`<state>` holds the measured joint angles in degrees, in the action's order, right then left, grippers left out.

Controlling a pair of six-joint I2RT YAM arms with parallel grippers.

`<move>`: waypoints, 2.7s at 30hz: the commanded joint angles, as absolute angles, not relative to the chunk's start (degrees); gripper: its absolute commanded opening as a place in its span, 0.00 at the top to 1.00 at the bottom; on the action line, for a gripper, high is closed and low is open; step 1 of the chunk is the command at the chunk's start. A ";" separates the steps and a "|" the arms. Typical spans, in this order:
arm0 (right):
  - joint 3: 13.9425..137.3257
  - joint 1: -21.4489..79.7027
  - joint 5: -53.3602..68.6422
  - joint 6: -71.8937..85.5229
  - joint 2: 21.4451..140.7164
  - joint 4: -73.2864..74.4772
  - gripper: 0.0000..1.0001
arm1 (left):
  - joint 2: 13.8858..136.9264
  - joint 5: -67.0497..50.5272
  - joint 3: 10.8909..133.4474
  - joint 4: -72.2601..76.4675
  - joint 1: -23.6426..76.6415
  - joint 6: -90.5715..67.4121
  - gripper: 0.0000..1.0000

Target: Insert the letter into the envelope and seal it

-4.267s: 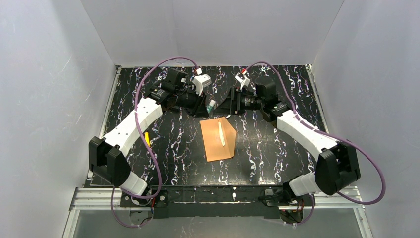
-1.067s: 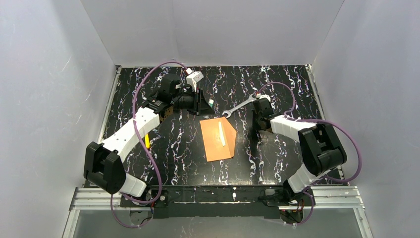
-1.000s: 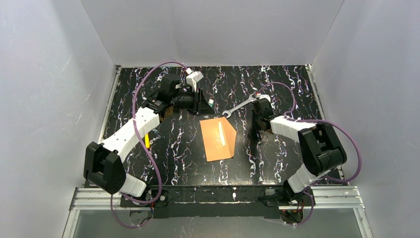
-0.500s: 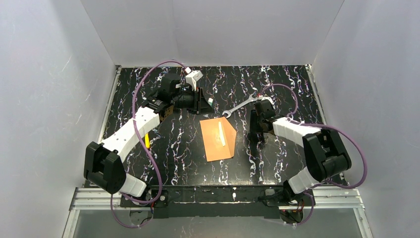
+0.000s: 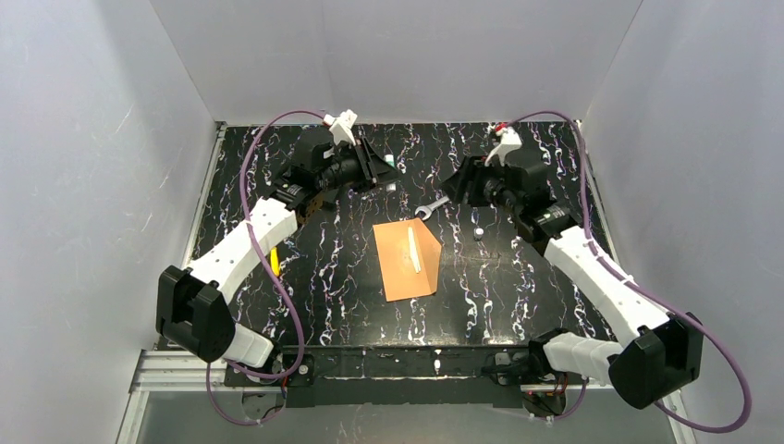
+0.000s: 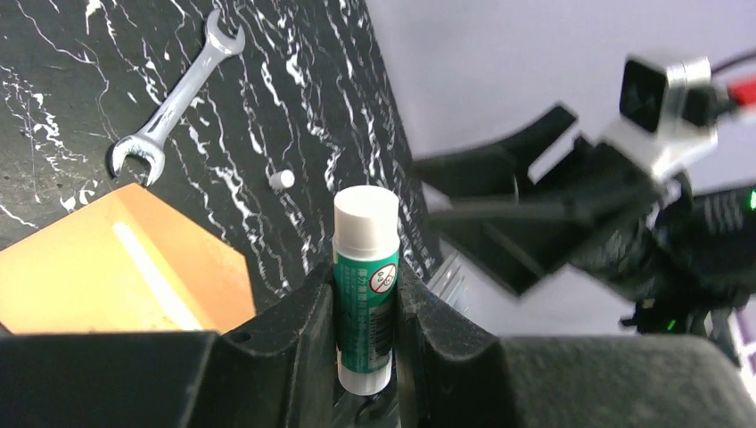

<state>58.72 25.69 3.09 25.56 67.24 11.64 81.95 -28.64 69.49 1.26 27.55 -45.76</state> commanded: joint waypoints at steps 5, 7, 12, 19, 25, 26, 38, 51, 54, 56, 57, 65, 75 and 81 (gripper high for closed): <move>60.45 37.91 8.77 30.31 67.99 -7.46 0.24 | 79.86 -23.91 76.35 3.69 27.42 -55.57 1.00; 64.19 39.05 5.94 31.70 70.32 -5.79 0.23 | 79.98 -24.42 76.95 3.86 27.42 -54.66 1.00; 66.96 41.07 6.62 34.54 74.07 -10.00 0.23 | 80.21 -24.87 78.12 4.04 27.42 -54.69 1.00; 67.70 42.16 4.60 38.10 75.78 -12.72 0.30 | 79.42 -25.14 77.69 4.75 27.42 -53.95 1.00; 66.66 42.19 0.82 40.19 74.54 -13.40 0.48 | 78.41 -25.76 77.00 5.25 27.42 -52.00 1.00; 66.52 42.19 0.41 40.47 74.29 -13.26 0.51 | 78.32 -25.81 76.89 5.27 27.42 -51.81 1.00; 65.82 42.19 1.11 43.71 75.39 -16.79 0.55 | 78.72 -27.94 75.37 7.53 27.42 -52.31 1.00; 60.65 41.95 2.14 39.86 71.44 -19.17 0.96 | 74.92 -28.61 73.00 7.73 26.12 -47.99 0.74; 57.70 41.66 5.58 40.00 70.39 -23.62 0.95 | 74.68 -31.41 73.35 7.73 25.01 -47.46 0.72; 57.03 41.66 8.16 40.20 70.58 -25.89 0.95 | 75.24 -33.40 73.87 7.70 24.79 -47.04 0.71; 57.23 41.66 9.49 40.07 70.84 -26.01 0.96 | 75.58 -34.41 74.09 7.73 24.72 -47.02 0.70; 58.18 41.65 12.06 40.35 72.19 -26.44 0.96 | 78.66 -41.95 75.60 7.80 24.70 -47.86 0.62; 59.37 41.53 16.10 41.78 72.96 -27.72 0.98 | 78.55 -47.99 75.31 12.75 24.63 -48.33 1.00; 57.75 40.25 33.10 48.67 73.16 -46.68 0.99 | 77.94 -60.98 77.58 20.37 23.16 -45.38 1.00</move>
